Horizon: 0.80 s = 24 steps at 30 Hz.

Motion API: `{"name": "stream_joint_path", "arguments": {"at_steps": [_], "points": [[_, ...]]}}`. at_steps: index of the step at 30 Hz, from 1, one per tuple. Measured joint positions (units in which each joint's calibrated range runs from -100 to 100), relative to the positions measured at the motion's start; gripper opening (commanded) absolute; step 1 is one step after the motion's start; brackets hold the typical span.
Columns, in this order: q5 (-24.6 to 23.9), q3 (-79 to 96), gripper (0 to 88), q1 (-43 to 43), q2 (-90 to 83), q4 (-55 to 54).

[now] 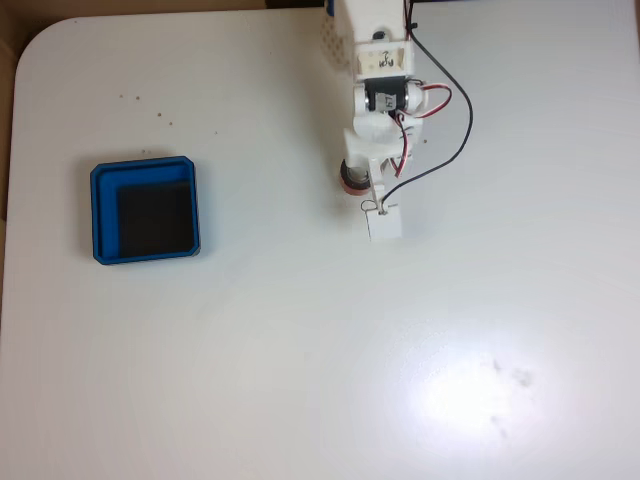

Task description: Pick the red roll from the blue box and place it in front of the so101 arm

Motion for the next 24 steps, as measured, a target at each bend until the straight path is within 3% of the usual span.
{"name": "stream_joint_path", "arguments": {"at_steps": [8, 24], "points": [[-0.17, 2.96, 1.4, 0.00, -4.15, -0.99], [-0.42, 16.95, 1.5, 0.00, -4.15, -20.11]]}}
